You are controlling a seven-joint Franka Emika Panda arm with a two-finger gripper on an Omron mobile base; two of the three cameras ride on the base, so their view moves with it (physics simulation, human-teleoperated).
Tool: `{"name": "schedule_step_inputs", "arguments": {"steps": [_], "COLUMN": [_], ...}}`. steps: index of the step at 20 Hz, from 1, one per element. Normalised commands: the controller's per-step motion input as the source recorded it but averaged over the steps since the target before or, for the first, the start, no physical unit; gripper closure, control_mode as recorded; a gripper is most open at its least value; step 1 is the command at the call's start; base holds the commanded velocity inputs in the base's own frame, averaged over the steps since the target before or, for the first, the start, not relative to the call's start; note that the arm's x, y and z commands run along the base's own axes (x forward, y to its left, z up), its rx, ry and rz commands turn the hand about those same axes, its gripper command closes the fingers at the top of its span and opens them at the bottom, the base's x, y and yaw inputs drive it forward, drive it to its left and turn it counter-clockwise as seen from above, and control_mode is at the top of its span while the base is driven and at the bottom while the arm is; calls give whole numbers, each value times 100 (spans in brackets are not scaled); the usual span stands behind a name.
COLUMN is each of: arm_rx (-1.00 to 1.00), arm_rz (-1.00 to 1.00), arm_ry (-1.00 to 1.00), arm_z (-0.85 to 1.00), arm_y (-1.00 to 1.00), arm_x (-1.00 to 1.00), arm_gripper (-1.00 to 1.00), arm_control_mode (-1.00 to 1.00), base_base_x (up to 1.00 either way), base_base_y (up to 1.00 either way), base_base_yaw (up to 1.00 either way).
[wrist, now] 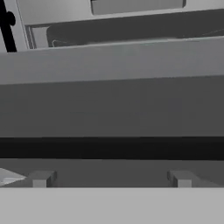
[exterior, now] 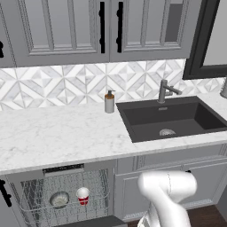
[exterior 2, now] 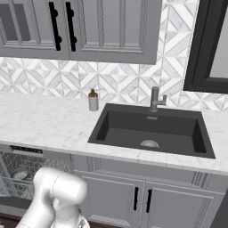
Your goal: Pick up the cup and bowl from the counter, place them in the dishwasher, and close the dishwasher door.
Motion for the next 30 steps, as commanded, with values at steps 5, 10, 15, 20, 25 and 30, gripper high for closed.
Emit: {"name": "schedule_step_inputs", "arguments": {"steps": [5,10,15,20,25,30], "arm_rx": [-3,-2,-2,-2,0,0], "arm_rz": [0,0,0,0,0,0], "arm_ry": [-7,-16,-12,-12,-22,-23], "arm_z": [-62,-22,-21,-20,-4,0], "arm_y": [0,0,0,-2,-10,-34], "arm_x": [10,31,47,53,65,88], "arm_gripper": [-100,-100,-100,-100,-100,-100], "arm_control_mode": [-100,-100,-100,-100,-100,-100], "base_base_x": [0,0,0,0,0,0], "base_base_y": [0,0,0,0,0,0], "base_base_yaw": [0,0,0,0,0,0]}}
